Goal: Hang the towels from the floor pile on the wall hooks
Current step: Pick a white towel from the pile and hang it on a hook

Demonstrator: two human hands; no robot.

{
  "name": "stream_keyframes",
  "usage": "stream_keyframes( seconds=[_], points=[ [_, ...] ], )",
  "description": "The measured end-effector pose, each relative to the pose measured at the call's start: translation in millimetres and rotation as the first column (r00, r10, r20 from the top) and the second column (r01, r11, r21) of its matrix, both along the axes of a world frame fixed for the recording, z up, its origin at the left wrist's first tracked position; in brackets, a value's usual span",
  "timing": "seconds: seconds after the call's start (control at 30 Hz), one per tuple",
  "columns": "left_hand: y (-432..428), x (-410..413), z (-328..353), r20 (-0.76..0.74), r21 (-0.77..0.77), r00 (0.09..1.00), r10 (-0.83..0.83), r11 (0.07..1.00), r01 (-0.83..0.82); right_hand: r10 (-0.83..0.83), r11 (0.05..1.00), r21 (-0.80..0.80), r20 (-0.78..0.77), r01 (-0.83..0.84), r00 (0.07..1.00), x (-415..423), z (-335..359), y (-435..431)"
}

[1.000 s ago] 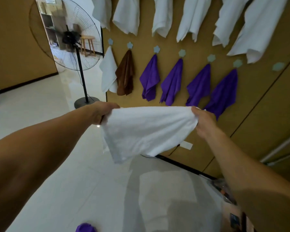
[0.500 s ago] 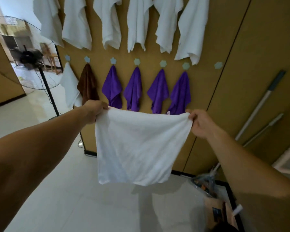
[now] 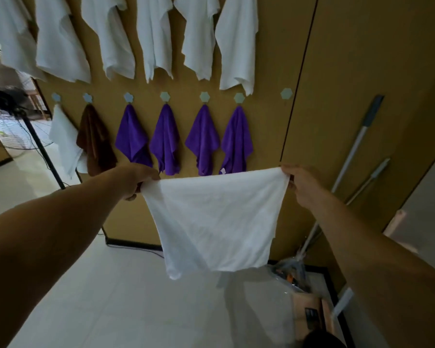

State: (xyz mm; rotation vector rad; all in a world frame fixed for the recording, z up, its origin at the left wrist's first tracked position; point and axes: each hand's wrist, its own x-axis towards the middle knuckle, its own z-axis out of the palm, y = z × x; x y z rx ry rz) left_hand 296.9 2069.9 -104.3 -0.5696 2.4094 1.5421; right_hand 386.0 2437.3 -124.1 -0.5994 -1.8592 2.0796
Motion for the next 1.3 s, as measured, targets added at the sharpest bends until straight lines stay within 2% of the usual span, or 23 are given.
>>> stream_keyframes(
  seconds=[0.13, 0.23, 0.4, 0.47, 0.53, 0.6, 0.67, 0.73, 0.8, 0.87, 0.93, 1.0, 1.13, 1.2, 1.27, 1.3],
  points=[
    [18.7, -1.0, -0.1, -0.031, -0.121, 0.996, -0.078, 0.99, 0.073, -0.02, 0.998, 0.069, 0.095, 0.014, 0.995, -4.5, -2.2, 10.0],
    [26.7, -4.0, 5.0, -0.095, -0.123, 0.986, -0.136, 0.985, 0.124, -0.03, 0.99, 0.138, 0.153, 0.009, 0.988, -5.6, -0.9, 15.9],
    [34.1, -21.4, 22.7, -0.26, -0.038, 0.956, -0.133, 0.991, 0.128, -0.174, 0.956, 0.259, 0.107, 0.141, 0.979, -10.4, 6.5, 27.4],
    [41.0, -26.5, 21.5, -0.315, -0.026, 0.94, -0.129, 0.992, 0.127, -0.18, 0.951, 0.28, 0.17, 0.127, 0.969, -12.3, 7.1, 30.3],
    [46.5, -32.0, 13.4, -0.323, 0.062, 0.945, -0.047, 0.996, 0.071, -0.159, 0.945, 0.319, 0.252, 0.073, 0.955, -13.3, 7.2, 31.9],
    [48.9, -34.5, 10.2, -0.283, 0.085, 0.957, -0.069, 0.992, 0.096, -0.134, 0.935, 0.353, 0.261, 0.035, 0.956, -12.3, 9.6, 32.0],
    [48.4, -33.9, 17.4, -0.148, 0.085, 0.956, -0.255, 0.959, 0.269, -0.044, 0.949, 0.314, 0.222, -0.028, 0.974, -7.1, 16.6, 32.7],
    [45.0, -32.3, 27.2, -0.014, 0.07, 0.884, -0.467, 0.881, 0.467, 0.134, 0.957, 0.218, 0.255, -0.192, 0.958, 1.3, 26.4, 37.5],
    [45.9, -32.6, 34.4, 0.086, -0.043, 0.791, -0.606, 0.791, 0.611, 0.268, 0.918, 0.193, 0.34, -0.346, 0.901, 6.9, 33.1, 46.7],
    [55.5, -33.2, 36.4, 0.095, -0.205, 0.76, -0.643, 0.735, 0.647, 0.267, 0.891, 0.252, 0.385, -0.378, 0.884, 6.3, 36.6, 55.6],
    [70.9, -37.0, 35.5, -0.036, -0.369, 0.778, -0.627, 0.732, 0.572, 0.164, 0.871, 0.38, 0.374, -0.312, 0.913, -0.3, 38.8, 60.1],
    [86.1, -39.8, 36.5, -0.201, -0.48, 0.8, -0.566, 0.768, 0.423, 0.037, 0.853, 0.488, 0.298, -0.186, 0.954, -9.2, 39.3, 63.7],
    [109.9, -43.4, 50.2, -0.377, -0.72, 0.706, -0.599, 0.669, 0.183, -0.111, 0.852, 0.522, 0.106, 0.039, 0.988, -30.1, 51.0, 78.7],
    [122.1, -45.7, 58.0, -0.511, -0.716, 0.624, -0.59, 0.695, 0.071, -0.175, 0.775, 0.626, 0.072, 0.093, 0.982, -39.1, 60.6, 82.5],
    [133.8, -50.9, 63.6, -0.645, -0.63, 0.536, -0.545, 0.776, 0.031, -0.224, 0.619, 0.771, -0.005, 0.146, 0.975, -47.9, 72.3, 83.5],
    [139.7, -55.4, 66.3, -0.694, -0.578, 0.503, -0.514, 0.815, 0.036, -0.223, 0.589, 0.789, -0.052, 0.177, 0.973, -53.5, 77.1, 84.4]
  ],
)
